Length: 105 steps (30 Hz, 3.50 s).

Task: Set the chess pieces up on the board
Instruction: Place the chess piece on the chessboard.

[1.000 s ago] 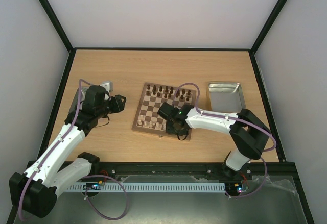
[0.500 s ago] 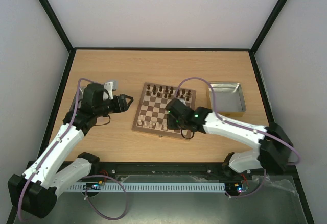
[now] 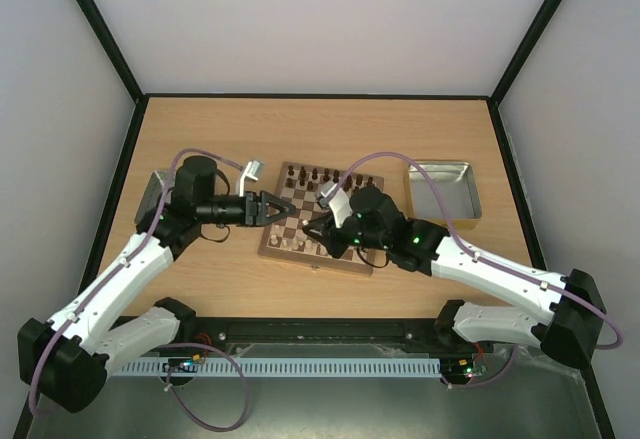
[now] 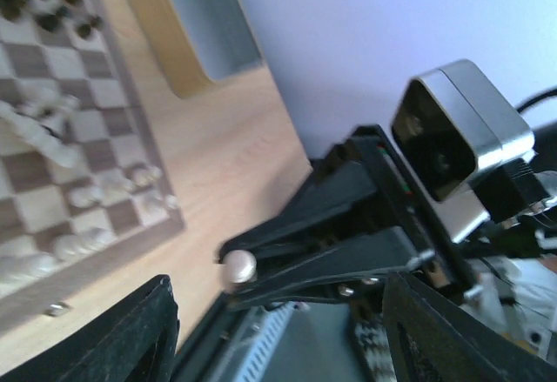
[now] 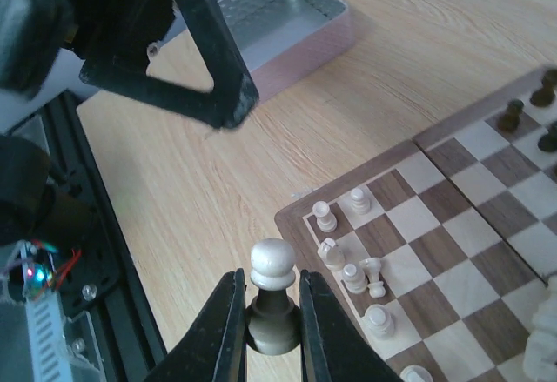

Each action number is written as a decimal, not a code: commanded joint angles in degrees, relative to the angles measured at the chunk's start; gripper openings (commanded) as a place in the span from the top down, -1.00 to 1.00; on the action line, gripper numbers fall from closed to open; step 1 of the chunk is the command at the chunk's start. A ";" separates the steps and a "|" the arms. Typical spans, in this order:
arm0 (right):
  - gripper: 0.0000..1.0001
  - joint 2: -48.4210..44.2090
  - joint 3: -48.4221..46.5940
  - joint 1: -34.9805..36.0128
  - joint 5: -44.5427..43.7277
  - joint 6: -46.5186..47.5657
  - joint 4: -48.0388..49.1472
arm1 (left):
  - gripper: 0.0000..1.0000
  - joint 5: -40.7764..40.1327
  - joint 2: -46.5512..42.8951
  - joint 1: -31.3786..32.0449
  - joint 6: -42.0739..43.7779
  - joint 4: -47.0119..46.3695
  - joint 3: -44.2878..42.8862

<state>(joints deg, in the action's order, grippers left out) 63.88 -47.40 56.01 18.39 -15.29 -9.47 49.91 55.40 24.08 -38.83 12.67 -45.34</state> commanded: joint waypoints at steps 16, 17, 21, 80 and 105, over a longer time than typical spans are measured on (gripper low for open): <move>0.96 -0.44 -2.02 0.38 6.49 11.40 2.01 | 0.28 2.82 6.14 7.76 -4.42 -1.06 -0.92; 0.96 -0.38 -2.03 0.39 6.47 11.34 2.13 | 0.36 2.82 6.25 7.82 -4.47 -1.00 -0.83; 0.96 0.02 -2.20 0.34 5.99 11.36 2.61 | 0.51 3.04 6.61 8.17 -4.65 -0.73 0.07; -0.22 -7.06 12.17 -15.73 -25.12 -37.20 -5.42 | 0.85 -46.14 46.34 28.13 10.35 13.21 -22.61; -0.22 -7.14 13.34 -15.74 -24.02 -37.18 -4.50 | 0.52 -47.02 47.64 28.20 10.49 13.12 -23.49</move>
<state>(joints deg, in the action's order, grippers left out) 57.63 -34.76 40.53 -4.91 -51.90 -15.03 3.38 102.41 51.86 -28.69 24.93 -67.22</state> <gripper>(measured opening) 0.612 0.211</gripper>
